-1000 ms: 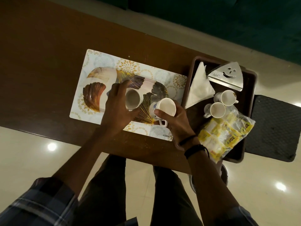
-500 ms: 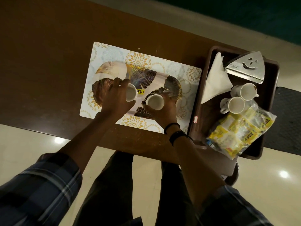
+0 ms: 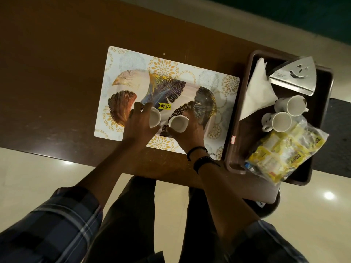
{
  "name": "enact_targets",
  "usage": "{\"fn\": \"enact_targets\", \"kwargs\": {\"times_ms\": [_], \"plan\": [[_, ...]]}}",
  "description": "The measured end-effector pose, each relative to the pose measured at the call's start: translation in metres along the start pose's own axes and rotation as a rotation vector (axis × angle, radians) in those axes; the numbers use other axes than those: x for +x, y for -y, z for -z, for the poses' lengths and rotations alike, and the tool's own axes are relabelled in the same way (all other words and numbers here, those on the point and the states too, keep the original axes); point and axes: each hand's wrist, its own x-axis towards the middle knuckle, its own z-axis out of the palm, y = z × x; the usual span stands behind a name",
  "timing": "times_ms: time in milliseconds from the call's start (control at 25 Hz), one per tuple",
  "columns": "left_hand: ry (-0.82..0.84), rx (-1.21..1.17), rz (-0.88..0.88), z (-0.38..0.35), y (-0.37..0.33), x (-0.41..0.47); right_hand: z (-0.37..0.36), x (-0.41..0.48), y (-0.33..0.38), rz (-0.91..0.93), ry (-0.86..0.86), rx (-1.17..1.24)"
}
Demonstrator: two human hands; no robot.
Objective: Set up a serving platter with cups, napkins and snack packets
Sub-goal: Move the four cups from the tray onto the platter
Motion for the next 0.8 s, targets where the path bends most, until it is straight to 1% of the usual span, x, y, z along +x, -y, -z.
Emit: {"fn": "enact_targets", "kwargs": {"times_ms": [240,320,400,480,640,800], "plan": [[0.051,-0.049,-0.011,-0.001,0.002,-0.007,-0.006,0.001,0.002,0.026,0.084,-0.088],[0.079,-0.016,-0.018,0.002,0.000,-0.011,-0.003,0.000,0.001,0.032,0.121,-0.093],[0.091,0.054,-0.013,0.005,-0.006,-0.015,0.005,-0.003,-0.002,0.017,0.115,-0.084],[0.064,0.044,-0.019,0.007,-0.018,-0.017,0.020,-0.006,-0.008,0.004,0.023,-0.034],[0.028,-0.006,-0.113,0.000,-0.062,-0.019,0.067,-0.008,-0.027,-0.022,-0.250,0.076],[0.063,-0.028,-0.254,-0.032,-0.130,-0.021,0.138,-0.003,-0.067,-0.089,-0.453,0.114]]}}
